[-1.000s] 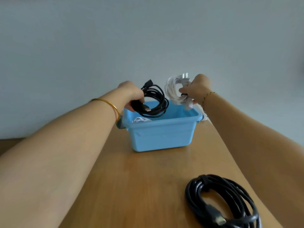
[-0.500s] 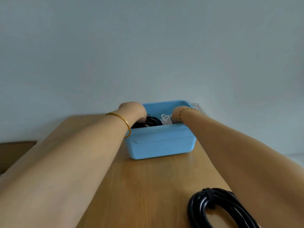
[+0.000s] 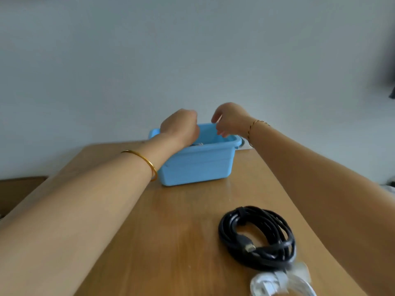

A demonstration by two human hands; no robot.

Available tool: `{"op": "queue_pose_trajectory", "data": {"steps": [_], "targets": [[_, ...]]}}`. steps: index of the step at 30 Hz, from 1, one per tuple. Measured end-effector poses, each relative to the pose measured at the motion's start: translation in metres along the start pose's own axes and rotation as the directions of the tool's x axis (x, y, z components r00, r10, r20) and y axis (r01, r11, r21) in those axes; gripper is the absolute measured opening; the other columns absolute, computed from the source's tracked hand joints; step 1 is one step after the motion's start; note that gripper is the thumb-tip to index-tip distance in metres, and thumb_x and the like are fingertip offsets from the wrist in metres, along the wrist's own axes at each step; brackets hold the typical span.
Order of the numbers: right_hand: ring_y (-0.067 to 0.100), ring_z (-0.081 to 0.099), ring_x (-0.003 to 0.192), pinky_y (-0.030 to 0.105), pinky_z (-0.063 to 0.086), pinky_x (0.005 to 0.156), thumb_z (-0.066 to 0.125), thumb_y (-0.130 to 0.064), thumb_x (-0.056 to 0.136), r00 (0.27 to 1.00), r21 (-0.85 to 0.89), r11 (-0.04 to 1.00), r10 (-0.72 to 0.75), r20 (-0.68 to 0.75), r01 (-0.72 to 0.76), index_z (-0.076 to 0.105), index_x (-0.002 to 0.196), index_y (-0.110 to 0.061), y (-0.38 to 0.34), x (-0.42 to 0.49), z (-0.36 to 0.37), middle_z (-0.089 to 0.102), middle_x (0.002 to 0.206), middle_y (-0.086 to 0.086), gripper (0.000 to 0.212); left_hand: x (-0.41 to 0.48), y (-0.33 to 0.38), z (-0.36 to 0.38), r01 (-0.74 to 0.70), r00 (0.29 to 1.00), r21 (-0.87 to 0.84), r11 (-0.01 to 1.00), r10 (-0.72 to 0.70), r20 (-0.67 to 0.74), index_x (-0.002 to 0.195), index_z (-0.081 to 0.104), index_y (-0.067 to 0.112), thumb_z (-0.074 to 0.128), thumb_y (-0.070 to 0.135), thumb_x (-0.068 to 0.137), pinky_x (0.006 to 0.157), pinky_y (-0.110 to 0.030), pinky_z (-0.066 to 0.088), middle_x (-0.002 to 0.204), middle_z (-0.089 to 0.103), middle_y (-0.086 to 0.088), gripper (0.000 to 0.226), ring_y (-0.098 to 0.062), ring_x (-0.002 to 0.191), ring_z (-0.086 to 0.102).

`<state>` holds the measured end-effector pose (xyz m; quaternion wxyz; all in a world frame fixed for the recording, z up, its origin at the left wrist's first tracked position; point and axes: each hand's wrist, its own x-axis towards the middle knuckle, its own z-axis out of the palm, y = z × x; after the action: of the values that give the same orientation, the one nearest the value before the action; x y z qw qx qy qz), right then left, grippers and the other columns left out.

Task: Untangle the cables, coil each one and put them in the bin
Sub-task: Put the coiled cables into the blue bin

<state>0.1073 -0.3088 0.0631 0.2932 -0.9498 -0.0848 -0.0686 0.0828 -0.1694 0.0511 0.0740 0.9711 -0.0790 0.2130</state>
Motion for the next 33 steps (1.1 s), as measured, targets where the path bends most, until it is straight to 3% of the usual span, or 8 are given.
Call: {"op": "queue_pose_trajectory", "data": {"steps": [2, 4, 7, 10, 15, 24, 27, 33], "targets": [[0.022, 0.065, 0.061, 0.034, 0.058, 0.070, 0.045, 0.011, 0.086, 0.995, 0.075, 0.997, -0.020, -0.097, 0.028, 0.062, 0.103, -0.001, 0.001, -0.025, -0.009, 0.065, 0.077, 0.013, 0.027, -0.020, 0.019, 0.005, -0.077, 0.996, -0.155, 0.985, 0.081, 0.022, 0.093, 0.061, 0.004, 0.041, 0.008, 0.091, 0.072, -0.036, 0.047, 0.101, 0.064, -0.015, 0.020, -0.034, 0.094, 0.059], [0.015, 0.062, 0.047, 0.027, 0.056, 0.056, 0.044, 0.011, 0.086, 0.997, 0.065, 0.998, 0.016, -0.073, -0.011, 0.061, 0.092, -0.004, 0.008, -0.052, -0.014, 0.063, 0.070, 0.012, 0.023, -0.040, 0.034, 0.019, -0.094, 0.944, -0.280, 0.955, 0.174, 0.279, 0.089, 0.060, 0.001, 0.045, 0.012, 0.092, 0.063, -0.031, 0.050, 0.095, 0.064, -0.016, 0.019, -0.030, 0.087, 0.063], [0.028, 0.069, 0.069, 0.035, 0.060, 0.061, 0.051, 0.000, 0.092, 0.955, -0.080, 0.986, 0.159, 0.251, -0.144, 0.057, 0.094, 0.002, 0.030, -0.092, -0.012, 0.067, 0.086, 0.022, 0.007, -0.072, 0.050, 0.040, 0.017, 0.705, -0.368, 0.930, 0.250, 0.664, 0.112, 0.061, 0.002, 0.055, 0.034, 0.095, 0.060, -0.022, 0.052, 0.107, 0.063, -0.011, 0.037, -0.018, 0.088, 0.062], [0.026, 0.070, 0.072, 0.034, 0.059, 0.056, 0.055, -0.015, 0.094, 0.847, -0.291, 0.937, 0.310, 0.432, -0.195, 0.059, 0.097, 0.003, 0.052, -0.120, -0.003, 0.068, 0.093, 0.022, 0.018, -0.089, 0.062, 0.056, -0.079, 0.604, -0.340, 0.937, 0.316, 0.731, 0.122, 0.059, 0.009, 0.057, 0.043, 0.093, 0.078, -0.026, 0.055, 0.115, 0.060, -0.004, 0.045, -0.012, 0.088, 0.060], [0.029, 0.070, 0.075, 0.036, 0.059, 0.058, 0.055, -0.013, 0.094, 0.889, -0.267, 0.941, 0.296, 0.349, -0.208, 0.055, 0.108, 0.006, 0.061, -0.139, 0.001, 0.066, 0.095, 0.022, 0.024, -0.100, 0.076, 0.074, -0.247, 0.700, -0.150, 0.957, 0.283, 0.656, 0.117, 0.060, 0.010, 0.067, 0.037, 0.087, 0.086, -0.034, 0.050, 0.112, 0.064, -0.007, 0.041, -0.025, 0.100, 0.061], [0.020, 0.062, 0.052, 0.035, 0.056, 0.063, 0.043, -0.003, 0.090, 0.956, -0.463, 0.886, 0.129, 0.264, 0.008, 0.052, 0.098, -0.004, 0.029, -0.182, -0.007, 0.061, 0.072, 0.010, 0.012, -0.108, 0.063, 0.063, -0.030, 0.784, -0.137, 0.990, 0.108, 0.611, 0.119, 0.049, 0.010, 0.071, 0.021, 0.084, 0.064, -0.033, 0.054, 0.114, 0.053, -0.010, 0.043, -0.028, 0.095, 0.060], [0.023, 0.070, 0.074, 0.037, 0.059, 0.069, 0.053, -0.007, 0.087, 0.871, -0.478, 0.875, 0.176, 0.459, 0.075, 0.061, 0.103, 0.000, 0.023, -0.199, -0.009, 0.068, 0.079, 0.010, 0.020, -0.111, 0.045, 0.057, 0.090, 0.823, -0.094, 0.991, -0.021, 0.567, 0.110, 0.049, 0.009, 0.070, 0.016, 0.083, 0.052, -0.031, 0.053, 0.101, 0.051, -0.010, 0.035, -0.029, 0.086, 0.061], [0.016, 0.061, 0.100, 0.030, 0.048, 0.083, 0.074, -0.039, 0.076, 0.657, -0.594, 0.696, 0.231, 0.718, 0.404, 0.058, 0.109, -0.023, 0.031, -0.210, 0.021, 0.066, 0.110, 0.001, 0.040, -0.119, 0.012, 0.051, 0.315, 0.838, -0.171, 0.933, -0.189, 0.513, 0.104, 0.054, 0.003, 0.072, 0.013, 0.080, 0.067, -0.041, 0.060, 0.093, 0.061, -0.016, 0.032, -0.033, 0.078, 0.068]]}}
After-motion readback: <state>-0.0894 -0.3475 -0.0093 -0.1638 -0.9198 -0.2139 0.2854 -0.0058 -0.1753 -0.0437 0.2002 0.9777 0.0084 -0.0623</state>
